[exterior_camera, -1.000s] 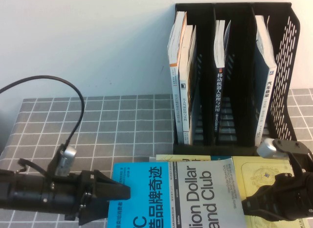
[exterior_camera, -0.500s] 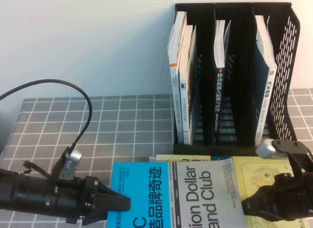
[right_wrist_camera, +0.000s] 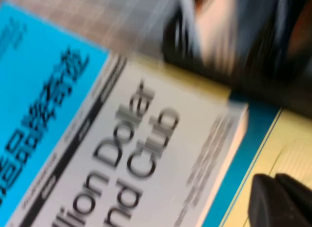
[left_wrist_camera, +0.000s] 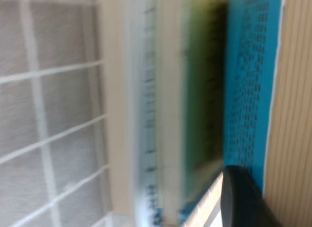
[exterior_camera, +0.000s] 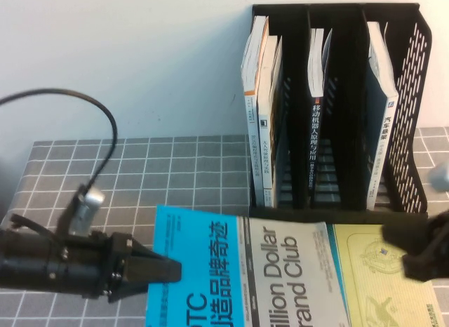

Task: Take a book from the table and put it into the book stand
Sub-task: Pick up the book with your left arm, then place the book on the book shelf

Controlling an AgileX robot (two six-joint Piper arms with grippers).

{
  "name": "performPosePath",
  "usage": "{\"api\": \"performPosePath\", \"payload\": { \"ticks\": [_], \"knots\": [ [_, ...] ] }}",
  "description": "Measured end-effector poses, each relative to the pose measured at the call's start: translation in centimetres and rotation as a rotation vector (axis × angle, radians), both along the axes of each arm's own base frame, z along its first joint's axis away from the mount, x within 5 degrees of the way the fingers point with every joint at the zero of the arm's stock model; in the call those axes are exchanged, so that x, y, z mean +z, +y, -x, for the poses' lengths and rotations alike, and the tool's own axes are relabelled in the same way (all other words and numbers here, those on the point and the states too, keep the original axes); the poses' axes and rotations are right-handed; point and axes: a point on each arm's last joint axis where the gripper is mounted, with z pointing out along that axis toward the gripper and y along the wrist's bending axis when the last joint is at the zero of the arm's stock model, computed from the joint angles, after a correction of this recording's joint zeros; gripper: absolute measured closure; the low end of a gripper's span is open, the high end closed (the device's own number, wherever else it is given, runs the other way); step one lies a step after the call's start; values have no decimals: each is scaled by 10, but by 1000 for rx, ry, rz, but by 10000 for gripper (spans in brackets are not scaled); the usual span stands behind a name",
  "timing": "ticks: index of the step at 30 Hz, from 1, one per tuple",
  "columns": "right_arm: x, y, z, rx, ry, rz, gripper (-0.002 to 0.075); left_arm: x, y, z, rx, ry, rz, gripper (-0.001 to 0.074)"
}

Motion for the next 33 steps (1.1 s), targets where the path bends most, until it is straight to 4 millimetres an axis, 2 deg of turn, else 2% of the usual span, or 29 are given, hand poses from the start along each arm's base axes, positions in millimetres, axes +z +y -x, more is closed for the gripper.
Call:
{"api": "performPosePath", "payload": {
  "ticks": [7,12,15,21,23,25,27,29,31,33],
  "knots": [
    [71,-27,37,-138,-416,-89,729,79,0,24,21,-239,-43,549],
    [104,-48,64,-243,-673,-115,729,145,-1,39,36,-427,-49,549],
    [116,-58,77,-283,-790,-95,729,184,-2,46,37,-513,-25,549],
    [123,-68,83,-339,-900,-12,729,255,-10,55,26,-676,10,549],
    [124,-75,82,-424,-907,5,729,275,-19,56,18,-726,34,549],
    [123,-90,80,-603,-878,22,729,289,-34,56,-18,-759,68,549],
    [118,-110,81,-825,-812,64,729,299,-50,54,-59,-778,107,549],
    [112,-124,86,-971,-738,138,729,304,-71,50,-124,-772,142,549],
    [109,-127,90,-984,-702,189,729,303,-92,45,-178,-752,140,549],
    [109,-125,93,-919,-715,218,729,300,-112,34,-204,-733,110,549]
  ]
}}
